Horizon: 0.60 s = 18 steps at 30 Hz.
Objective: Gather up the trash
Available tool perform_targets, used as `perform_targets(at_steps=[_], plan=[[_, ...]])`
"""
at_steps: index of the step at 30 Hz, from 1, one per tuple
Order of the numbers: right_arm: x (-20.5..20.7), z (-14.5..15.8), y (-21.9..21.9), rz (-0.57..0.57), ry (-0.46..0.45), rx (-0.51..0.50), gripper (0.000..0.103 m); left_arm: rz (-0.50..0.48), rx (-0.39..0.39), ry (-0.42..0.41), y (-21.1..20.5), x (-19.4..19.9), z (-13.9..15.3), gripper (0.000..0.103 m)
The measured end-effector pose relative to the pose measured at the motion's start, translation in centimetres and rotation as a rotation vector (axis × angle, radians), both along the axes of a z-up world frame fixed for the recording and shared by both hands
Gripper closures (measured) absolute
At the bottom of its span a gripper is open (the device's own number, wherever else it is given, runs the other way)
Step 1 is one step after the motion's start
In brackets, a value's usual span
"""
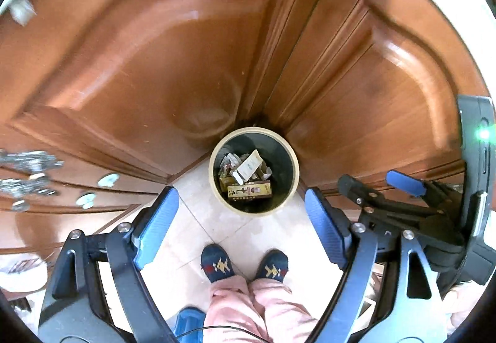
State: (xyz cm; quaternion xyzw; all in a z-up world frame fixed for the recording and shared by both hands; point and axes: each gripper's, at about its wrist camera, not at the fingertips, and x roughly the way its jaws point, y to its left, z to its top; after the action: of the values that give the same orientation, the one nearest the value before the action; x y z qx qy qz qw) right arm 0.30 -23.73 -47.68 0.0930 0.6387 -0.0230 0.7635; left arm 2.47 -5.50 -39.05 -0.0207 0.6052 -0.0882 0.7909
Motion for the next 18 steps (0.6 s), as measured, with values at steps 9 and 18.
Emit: perform_targets(at_steps=[9,18], plan=[[-0.4,12.4,1.2,0.044,-0.043,-0.028,0.017,0.051,0.057,-0.08,1.3,-1.3,12.1,0.021],[-1.2,25.9,1.5,0.105,-0.144,-0.032,0.017,0.064,0.099,-0.196,1.7,-2.4,23.3,0.021]])
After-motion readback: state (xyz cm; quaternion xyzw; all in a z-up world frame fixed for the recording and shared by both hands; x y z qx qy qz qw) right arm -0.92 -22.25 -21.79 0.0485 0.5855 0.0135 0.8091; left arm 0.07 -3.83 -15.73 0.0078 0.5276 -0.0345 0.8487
